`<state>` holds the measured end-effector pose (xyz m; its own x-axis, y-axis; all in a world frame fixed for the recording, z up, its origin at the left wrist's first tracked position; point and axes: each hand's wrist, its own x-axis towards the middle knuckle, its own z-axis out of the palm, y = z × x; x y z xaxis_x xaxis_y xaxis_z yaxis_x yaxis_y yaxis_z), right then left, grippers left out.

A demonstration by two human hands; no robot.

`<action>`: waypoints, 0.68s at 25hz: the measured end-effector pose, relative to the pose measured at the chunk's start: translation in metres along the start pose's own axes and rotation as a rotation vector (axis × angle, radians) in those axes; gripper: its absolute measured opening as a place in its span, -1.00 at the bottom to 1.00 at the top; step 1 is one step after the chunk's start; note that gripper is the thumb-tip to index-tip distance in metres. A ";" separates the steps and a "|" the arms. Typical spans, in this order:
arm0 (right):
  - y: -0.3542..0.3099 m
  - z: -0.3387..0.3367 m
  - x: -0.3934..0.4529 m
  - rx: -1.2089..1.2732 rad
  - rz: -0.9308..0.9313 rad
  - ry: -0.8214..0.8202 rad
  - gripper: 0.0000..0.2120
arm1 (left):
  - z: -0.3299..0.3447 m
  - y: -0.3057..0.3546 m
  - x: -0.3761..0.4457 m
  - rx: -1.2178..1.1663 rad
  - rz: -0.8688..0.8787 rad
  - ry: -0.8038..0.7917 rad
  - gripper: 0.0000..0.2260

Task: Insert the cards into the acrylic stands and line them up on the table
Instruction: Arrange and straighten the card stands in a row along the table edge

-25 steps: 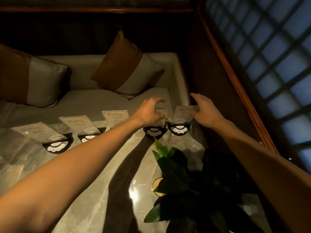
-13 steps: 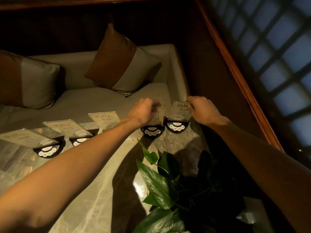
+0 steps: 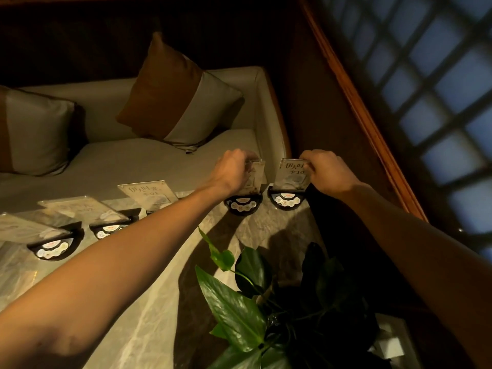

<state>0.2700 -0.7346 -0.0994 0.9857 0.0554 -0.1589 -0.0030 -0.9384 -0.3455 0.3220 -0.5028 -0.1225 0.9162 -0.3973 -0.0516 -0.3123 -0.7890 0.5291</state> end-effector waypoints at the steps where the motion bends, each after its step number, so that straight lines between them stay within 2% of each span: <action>1: 0.000 0.001 0.001 -0.002 -0.006 0.000 -0.83 | 0.000 -0.001 0.000 0.000 0.005 -0.002 -0.72; 17: 0.003 0.007 0.006 0.039 -0.034 0.037 -0.82 | 0.005 -0.001 0.003 -0.100 -0.013 0.034 -0.75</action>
<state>0.2749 -0.7346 -0.1075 0.9910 0.0737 -0.1119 0.0249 -0.9219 -0.3865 0.3240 -0.5060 -0.1275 0.9284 -0.3702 -0.0315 -0.2753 -0.7426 0.6106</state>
